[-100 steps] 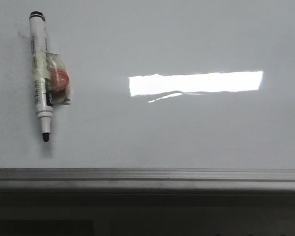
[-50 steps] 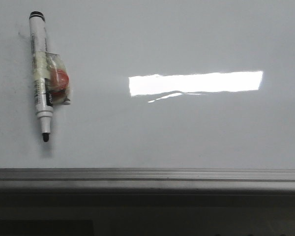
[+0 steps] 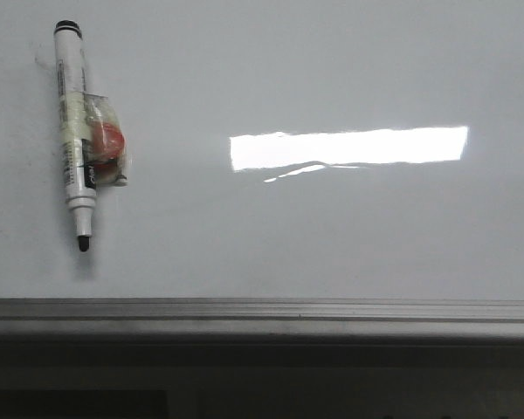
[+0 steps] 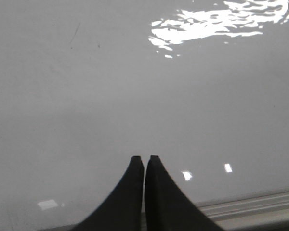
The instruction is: Write number 3 on whiteboard
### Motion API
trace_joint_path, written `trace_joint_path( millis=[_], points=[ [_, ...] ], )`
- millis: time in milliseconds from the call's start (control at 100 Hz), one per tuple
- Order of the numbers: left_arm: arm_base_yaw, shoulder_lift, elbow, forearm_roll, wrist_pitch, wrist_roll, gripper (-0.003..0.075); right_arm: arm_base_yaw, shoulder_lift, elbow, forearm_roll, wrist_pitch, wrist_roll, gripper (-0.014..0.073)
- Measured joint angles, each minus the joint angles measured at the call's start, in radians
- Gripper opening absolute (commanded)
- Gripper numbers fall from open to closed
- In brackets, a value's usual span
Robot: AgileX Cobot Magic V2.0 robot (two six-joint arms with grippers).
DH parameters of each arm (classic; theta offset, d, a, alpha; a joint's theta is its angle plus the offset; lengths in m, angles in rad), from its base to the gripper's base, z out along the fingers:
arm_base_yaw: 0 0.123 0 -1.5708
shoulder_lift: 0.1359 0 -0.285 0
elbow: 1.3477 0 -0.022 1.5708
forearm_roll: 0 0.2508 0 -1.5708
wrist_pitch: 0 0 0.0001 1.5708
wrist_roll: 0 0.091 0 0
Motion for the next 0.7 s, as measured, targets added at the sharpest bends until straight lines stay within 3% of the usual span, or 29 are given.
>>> trace_joint_path(
  millis=[700],
  points=[
    [0.000,0.000,0.000,-0.033,-0.081,0.000,-0.0020,0.000,0.000,0.000,0.039,-0.130,0.000,-0.0064]
  ],
)
